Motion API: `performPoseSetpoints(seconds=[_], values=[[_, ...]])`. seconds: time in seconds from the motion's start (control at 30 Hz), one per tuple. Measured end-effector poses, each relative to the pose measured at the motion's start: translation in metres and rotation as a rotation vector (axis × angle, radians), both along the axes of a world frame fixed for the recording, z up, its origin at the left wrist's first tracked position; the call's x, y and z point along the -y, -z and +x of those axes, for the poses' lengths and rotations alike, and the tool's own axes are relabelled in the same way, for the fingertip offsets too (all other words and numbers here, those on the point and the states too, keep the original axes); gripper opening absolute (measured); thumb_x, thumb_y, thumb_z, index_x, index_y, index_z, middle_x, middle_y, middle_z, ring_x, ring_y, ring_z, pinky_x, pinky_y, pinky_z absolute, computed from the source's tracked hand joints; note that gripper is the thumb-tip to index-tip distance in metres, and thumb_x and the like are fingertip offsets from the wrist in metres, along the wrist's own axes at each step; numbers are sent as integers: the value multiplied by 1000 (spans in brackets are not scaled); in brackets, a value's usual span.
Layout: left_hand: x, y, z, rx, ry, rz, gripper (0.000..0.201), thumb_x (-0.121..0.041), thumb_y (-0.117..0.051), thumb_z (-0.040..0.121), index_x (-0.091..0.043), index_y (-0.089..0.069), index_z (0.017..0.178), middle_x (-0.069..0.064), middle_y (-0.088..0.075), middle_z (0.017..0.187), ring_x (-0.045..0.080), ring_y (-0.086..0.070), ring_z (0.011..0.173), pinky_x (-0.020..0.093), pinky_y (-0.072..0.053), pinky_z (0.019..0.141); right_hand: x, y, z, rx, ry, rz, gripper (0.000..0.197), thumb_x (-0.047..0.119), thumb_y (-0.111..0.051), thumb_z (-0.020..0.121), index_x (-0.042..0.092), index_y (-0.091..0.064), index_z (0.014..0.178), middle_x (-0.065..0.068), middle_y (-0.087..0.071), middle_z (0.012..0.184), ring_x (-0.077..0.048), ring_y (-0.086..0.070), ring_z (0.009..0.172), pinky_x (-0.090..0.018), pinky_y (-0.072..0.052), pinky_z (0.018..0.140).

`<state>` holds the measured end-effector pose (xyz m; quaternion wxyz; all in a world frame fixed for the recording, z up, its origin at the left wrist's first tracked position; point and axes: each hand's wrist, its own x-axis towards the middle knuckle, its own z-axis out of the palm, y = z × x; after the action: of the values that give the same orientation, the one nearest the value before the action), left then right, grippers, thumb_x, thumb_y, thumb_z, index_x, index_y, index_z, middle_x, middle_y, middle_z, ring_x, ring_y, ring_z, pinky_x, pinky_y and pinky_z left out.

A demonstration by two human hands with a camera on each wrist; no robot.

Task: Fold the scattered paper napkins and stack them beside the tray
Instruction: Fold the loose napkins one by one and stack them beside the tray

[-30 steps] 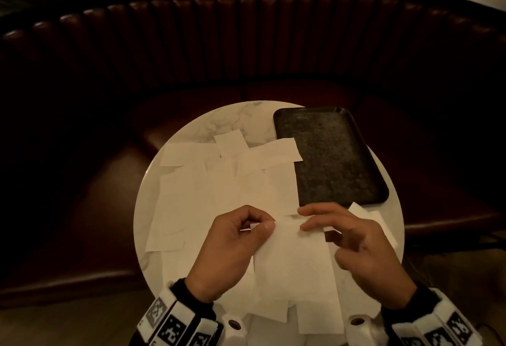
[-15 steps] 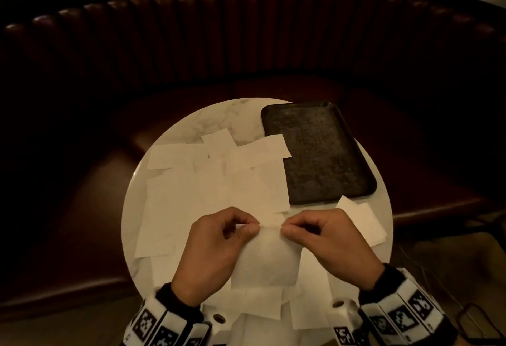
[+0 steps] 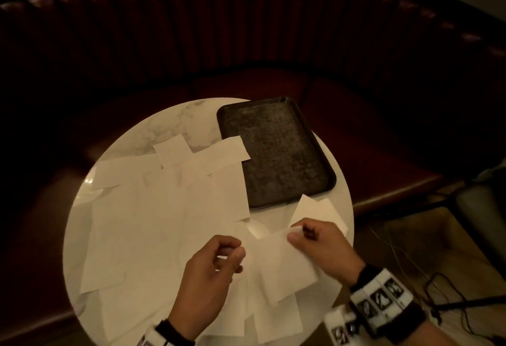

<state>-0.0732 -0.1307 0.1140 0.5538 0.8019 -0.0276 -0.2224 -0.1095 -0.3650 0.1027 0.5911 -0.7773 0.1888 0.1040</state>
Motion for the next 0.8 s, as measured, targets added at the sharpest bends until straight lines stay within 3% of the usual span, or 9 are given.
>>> performPoseSetpoints(seconds=[0.07, 0.13, 0.27, 0.37, 0.5, 0.8], values=[[-4, 7, -4, -31, -20, 38, 7, -19, -61, 94, -22, -67, 94, -3, -75, 88, 13, -72, 72, 35, -56, 66, 47, 21, 24, -77, -159, -260, 4, 21, -66, 89, 20, -67, 85, -2, -71, 87, -10, -66, 81, -26, -53, 78], [-8, 14, -8, -70, -43, 80, 8, -15, -61, 94, -19, -67, 92, -3, -75, 87, 15, -71, 70, 34, -55, 65, 84, 47, 49, -147, -241, -474, 6, 27, -66, 87, 23, -66, 92, 0, -67, 95, -17, -64, 91, -30, -51, 85], [-9, 21, -16, -105, -75, 150, 11, -14, -59, 94, -19, -68, 88, -4, -75, 85, 12, -70, 68, 31, -54, 64, 108, 94, 86, -223, -270, -745, 26, 26, -63, 89, 13, -63, 112, -9, -56, 117, -29, -56, 109, -31, -42, 96], [-6, 20, -16, -102, -92, 152, 12, -15, -59, 95, -19, -68, 88, -4, -75, 85, 11, -71, 69, 31, -53, 66, 100, 109, 95, -272, -232, -830, 28, 29, -58, 90, 15, -60, 114, -13, -56, 122, -32, -53, 114, -38, -45, 97], [-3, 19, -11, -86, -108, 138, 12, -16, -59, 95, -20, -68, 87, -4, -75, 85, 11, -70, 70, 28, -50, 67, 85, 113, 87, -311, -212, -987, 26, 31, -54, 92, 22, -58, 116, -8, -58, 120, -31, -50, 116, -43, -42, 96], [-2, 14, -3, -68, -91, 143, 12, -18, -58, 96, -20, -68, 88, -5, -75, 85, 11, -70, 74, 24, -51, 67, 77, 114, 79, -216, -285, -1028, 11, 26, -55, 88, 29, -58, 98, 6, -61, 105, -20, -50, 108, -40, -33, 91]])
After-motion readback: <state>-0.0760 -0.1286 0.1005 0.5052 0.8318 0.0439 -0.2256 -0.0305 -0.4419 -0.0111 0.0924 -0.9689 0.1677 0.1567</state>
